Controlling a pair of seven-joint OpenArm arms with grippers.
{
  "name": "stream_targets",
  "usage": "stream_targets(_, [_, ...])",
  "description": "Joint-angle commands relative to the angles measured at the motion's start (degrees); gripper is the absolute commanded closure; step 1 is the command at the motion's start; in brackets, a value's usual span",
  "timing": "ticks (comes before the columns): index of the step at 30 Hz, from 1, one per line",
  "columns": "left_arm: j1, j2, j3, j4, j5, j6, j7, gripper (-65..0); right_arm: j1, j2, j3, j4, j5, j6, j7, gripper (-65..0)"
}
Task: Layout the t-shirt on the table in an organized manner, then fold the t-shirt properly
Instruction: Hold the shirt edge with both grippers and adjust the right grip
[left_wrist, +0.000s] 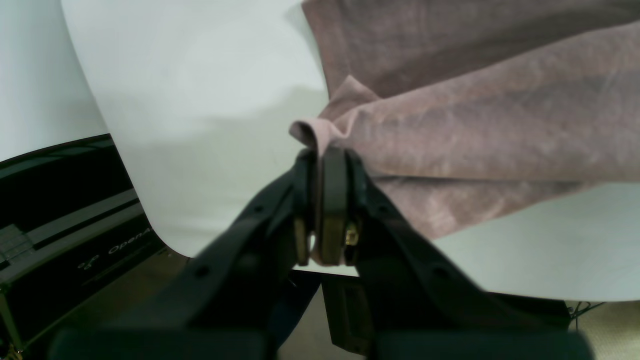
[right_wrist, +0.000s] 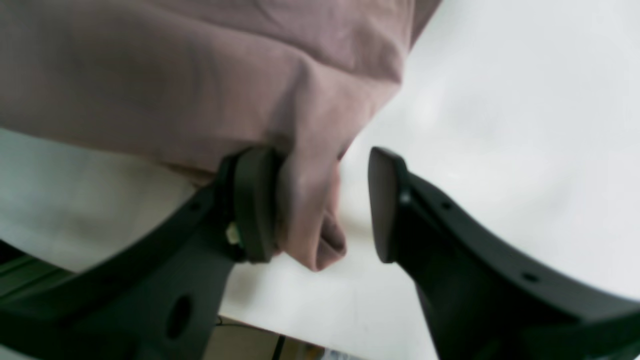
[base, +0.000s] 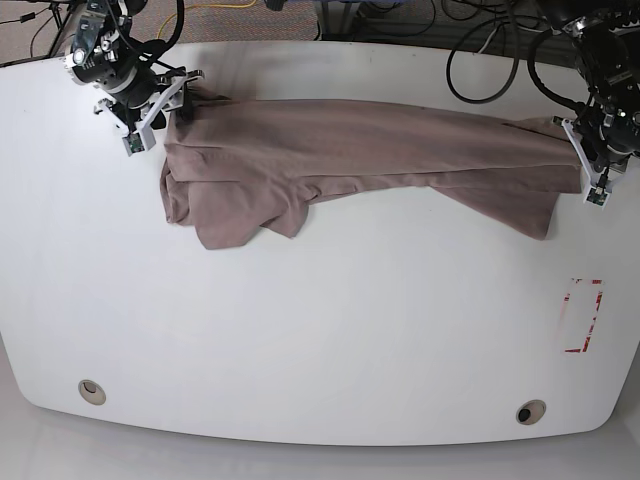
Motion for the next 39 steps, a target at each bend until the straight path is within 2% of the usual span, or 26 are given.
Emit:
stream_targets(1, [-0.40,-1.01,-0.28,1.05,0.46,-0.03,-0.55,0.0,0.57,0.22,0.11,2.08,0.54,-0.07,1.12,-29.0])
stream_targets(14, [-0.66,-1.01,-0.19,1.05,0.46,-0.03,-0.64,0.0,6.99,-3.65,-0.06,0.24,0.10,-0.16,0.95,-29.2])
stream_targets(32, [-0.83,-1.01,-0.01,1.05,0.46,-0.03,-0.64,0.0,14.11,-3.12,-0.06,-11.28,0.01,-0.60,1.12,-29.2])
stream_targets(35, [-0.92,-1.01,-0.01,1.05,0.46,-0.03,-0.64,0.0,15.16,-1.63,-0.06,-13.04,0.01,-0.60,1.21,-29.2])
stream_targets(39, [-0.92,-1.01,-0.01,1.05,0.46,-0.03,-0.64,0.0,16.13,-1.19,-0.06,-14.71,0.01,-0.60,1.30,-29.2])
